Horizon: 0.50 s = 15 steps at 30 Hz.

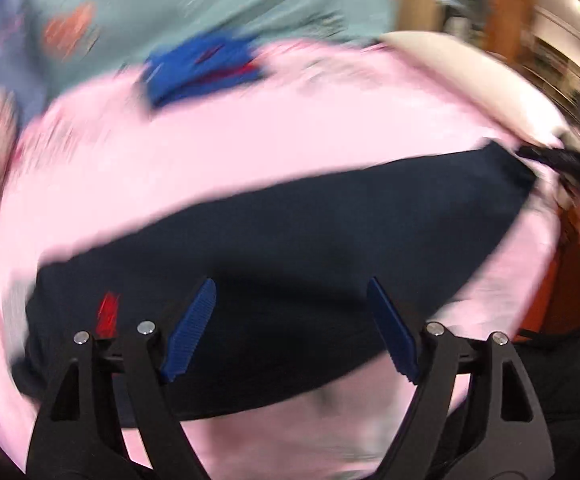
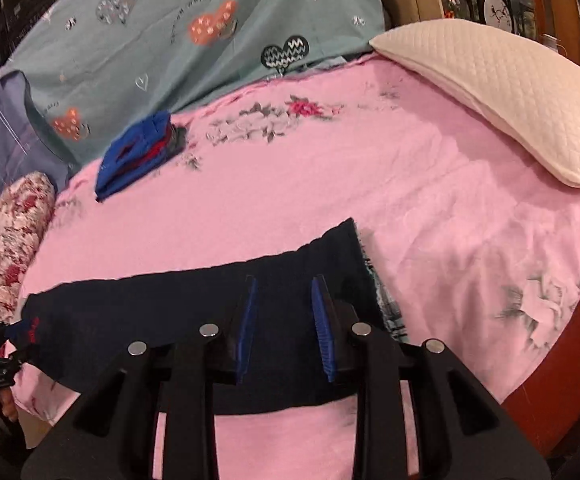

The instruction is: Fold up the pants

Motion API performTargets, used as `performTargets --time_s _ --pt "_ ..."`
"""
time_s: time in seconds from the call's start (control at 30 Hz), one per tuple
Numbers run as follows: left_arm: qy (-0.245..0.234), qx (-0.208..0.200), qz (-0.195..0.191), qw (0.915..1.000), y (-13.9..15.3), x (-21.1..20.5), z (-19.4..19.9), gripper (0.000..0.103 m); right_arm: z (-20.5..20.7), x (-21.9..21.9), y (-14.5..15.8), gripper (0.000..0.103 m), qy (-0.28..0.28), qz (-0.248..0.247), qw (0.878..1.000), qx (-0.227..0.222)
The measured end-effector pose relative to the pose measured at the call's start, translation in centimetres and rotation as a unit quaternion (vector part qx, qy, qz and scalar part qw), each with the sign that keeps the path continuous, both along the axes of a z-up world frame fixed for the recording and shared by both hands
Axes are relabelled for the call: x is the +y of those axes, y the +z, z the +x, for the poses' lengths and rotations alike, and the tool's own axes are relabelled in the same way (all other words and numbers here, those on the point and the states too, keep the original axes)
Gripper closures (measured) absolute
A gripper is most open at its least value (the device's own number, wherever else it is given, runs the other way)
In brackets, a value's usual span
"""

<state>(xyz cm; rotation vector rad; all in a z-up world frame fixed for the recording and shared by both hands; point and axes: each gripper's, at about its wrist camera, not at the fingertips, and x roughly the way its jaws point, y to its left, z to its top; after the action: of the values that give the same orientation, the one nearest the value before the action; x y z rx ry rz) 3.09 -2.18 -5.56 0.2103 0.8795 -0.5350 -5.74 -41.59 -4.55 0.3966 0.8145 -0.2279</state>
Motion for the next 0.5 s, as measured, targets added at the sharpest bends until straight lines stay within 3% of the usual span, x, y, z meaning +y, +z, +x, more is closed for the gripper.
performTargets --time_s 0.03,0.07,0.13,0.23,0.3,0.4,0.5 --pt "0.023 0.018 0.008 0.9995 -1.4 1.3 0.8 0.025 1.1 -0.8 -2.1 0.076 -0.02 0.011 0.999 0.04" --pt "0.041 0.031 0.012 0.9986 -2.6 2.4 1.2 0.025 1.5 -1.4 -3.4 0.077 -0.025 0.027 0.998 0.051" --pt "0.039 0.016 0.003 0.9991 -2.9 4.0 0.3 0.024 1.4 -1.1 -3.2 0.077 -0.017 0.003 0.999 0.038" --pt "0.049 0.012 -0.027 0.9984 -1.6 6.2 -1.2 0.024 1.0 -0.9 -2.2 0.075 -0.018 0.011 0.999 0.033" --pt "0.066 -0.009 -0.045 0.9968 0.1 8.2 -1.9 0.024 0.7 0.1 -0.7 0.075 0.005 0.022 1.0 0.005" --pt "0.12 -0.036 -0.041 0.9912 1.5 12.4 -1.5 0.019 1.5 3.4 1.0 0.071 0.063 0.037 0.997 -0.029" --pt "0.18 0.0 -0.053 0.9823 -0.1 15.8 0.5 0.02 3.0 7.1 0.9 0.068 0.116 0.044 0.992 -0.028"
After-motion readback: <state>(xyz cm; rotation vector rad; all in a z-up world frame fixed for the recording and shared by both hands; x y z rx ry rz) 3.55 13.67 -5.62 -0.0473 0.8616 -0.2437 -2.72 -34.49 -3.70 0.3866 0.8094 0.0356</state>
